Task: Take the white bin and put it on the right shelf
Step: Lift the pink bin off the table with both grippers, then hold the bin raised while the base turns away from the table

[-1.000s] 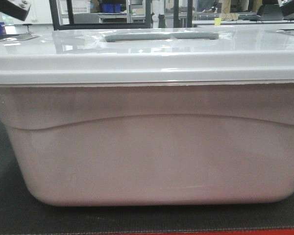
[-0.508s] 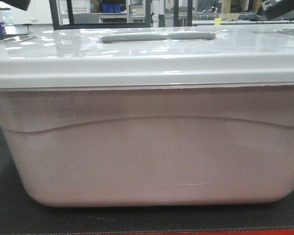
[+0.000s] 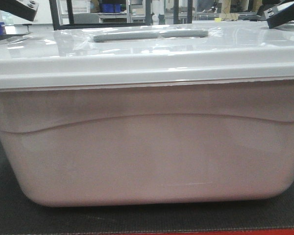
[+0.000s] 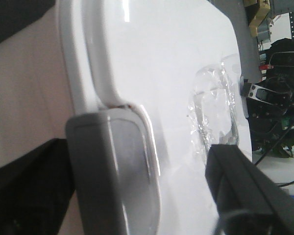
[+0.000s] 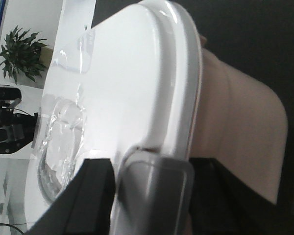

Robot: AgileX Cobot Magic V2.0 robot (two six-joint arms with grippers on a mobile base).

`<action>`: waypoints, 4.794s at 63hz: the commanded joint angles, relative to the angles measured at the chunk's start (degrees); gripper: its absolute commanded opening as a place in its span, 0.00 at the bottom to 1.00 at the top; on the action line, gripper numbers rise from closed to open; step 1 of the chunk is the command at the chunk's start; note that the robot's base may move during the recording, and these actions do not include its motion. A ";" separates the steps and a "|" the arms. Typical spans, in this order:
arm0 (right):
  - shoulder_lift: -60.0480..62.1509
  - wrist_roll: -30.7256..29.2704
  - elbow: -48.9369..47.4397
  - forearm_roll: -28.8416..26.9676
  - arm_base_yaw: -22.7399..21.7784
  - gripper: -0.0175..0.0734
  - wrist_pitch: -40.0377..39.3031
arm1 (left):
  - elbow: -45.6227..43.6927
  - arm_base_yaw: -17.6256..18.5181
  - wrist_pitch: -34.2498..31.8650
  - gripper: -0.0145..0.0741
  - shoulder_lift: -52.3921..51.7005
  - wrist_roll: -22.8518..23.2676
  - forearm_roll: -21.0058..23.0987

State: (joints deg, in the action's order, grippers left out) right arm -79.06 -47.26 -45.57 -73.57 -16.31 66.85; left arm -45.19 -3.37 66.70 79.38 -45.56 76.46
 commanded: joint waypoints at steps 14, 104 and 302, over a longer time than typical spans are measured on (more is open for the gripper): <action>2.52 -0.85 -1.24 -12.42 0.28 0.37 9.80 | -1.55 1.02 10.06 0.33 -1.58 -0.11 14.10; 14.62 3.10 -9.76 -34.40 4.38 0.26 1.13 | -20.36 10.80 1.77 0.02 -1.92 -0.11 33.56; 14.56 3.10 -10.34 -34.35 4.38 0.26 -10.75 | -21.53 10.80 1.78 0.02 -1.92 -0.11 33.58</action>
State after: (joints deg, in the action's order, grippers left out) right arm -66.50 -44.17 -53.64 -103.99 -13.86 45.35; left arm -64.10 4.81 55.67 79.95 -44.55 100.78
